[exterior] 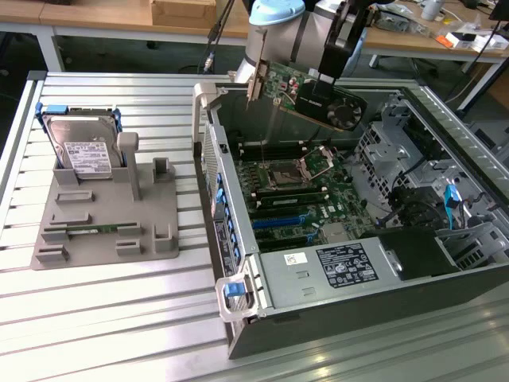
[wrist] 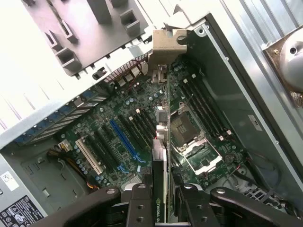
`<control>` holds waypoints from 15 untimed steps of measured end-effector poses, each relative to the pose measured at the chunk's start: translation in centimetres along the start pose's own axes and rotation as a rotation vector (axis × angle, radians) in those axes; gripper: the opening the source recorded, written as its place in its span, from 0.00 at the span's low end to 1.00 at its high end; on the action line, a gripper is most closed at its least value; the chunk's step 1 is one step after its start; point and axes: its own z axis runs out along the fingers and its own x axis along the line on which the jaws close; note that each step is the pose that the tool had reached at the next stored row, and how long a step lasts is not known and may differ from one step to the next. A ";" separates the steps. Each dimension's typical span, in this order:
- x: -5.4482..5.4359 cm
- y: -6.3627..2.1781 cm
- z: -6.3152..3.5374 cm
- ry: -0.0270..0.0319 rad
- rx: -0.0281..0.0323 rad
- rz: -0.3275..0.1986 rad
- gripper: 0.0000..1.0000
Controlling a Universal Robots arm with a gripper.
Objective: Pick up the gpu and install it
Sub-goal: 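Insert the gpu into the slot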
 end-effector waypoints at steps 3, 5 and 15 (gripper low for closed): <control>0.0 0.00 0.00 0.0000 -0.0009 -0.030 0.26; 0.0 0.00 0.00 0.0001 -0.0014 -0.048 0.26; 0.0 0.00 0.00 0.0002 -0.0035 -0.124 0.26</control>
